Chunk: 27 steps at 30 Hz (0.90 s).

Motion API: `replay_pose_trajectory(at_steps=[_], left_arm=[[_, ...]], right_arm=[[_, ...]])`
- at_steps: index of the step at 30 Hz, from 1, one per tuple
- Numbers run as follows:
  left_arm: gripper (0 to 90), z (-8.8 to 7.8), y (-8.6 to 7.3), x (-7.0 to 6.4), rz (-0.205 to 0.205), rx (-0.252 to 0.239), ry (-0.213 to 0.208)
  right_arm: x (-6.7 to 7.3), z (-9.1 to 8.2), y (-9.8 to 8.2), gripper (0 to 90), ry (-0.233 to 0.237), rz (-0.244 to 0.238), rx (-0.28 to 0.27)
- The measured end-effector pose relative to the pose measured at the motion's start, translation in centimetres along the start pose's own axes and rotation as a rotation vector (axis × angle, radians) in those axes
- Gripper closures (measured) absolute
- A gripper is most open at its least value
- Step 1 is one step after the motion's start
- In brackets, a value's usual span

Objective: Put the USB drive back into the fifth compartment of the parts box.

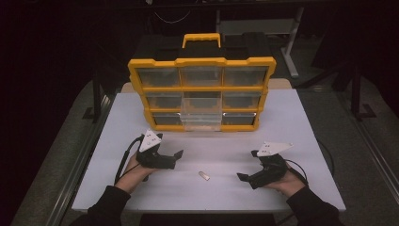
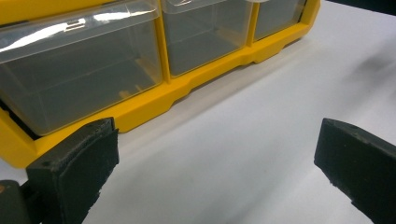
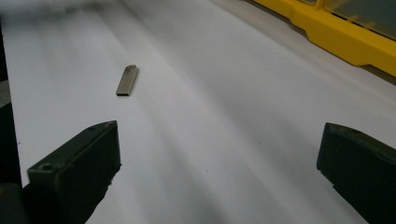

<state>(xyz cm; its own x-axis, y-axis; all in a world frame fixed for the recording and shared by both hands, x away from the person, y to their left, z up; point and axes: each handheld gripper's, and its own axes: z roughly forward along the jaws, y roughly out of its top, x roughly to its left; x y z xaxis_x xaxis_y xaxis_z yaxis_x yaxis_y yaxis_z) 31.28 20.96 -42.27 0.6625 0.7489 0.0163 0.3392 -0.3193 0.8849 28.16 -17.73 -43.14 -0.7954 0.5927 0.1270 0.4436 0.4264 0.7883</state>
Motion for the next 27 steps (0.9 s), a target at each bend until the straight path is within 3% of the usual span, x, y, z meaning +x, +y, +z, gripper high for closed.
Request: replay_pose_trajectory(at_steps=[14, 27], left_arm=[[0.0, -2.1, -1.2, 0.5, 0.020, -0.020, 0.001], [0.0, -4.4, -2.4, 1.4, 0.000, -0.048, 0.011]], right_arm=[[0.0, 0.0, 0.0, 0.0, -0.001, 0.000, -0.001], [0.0, 0.1, 0.0, 0.0, 0.000, 0.000, 0.004]])
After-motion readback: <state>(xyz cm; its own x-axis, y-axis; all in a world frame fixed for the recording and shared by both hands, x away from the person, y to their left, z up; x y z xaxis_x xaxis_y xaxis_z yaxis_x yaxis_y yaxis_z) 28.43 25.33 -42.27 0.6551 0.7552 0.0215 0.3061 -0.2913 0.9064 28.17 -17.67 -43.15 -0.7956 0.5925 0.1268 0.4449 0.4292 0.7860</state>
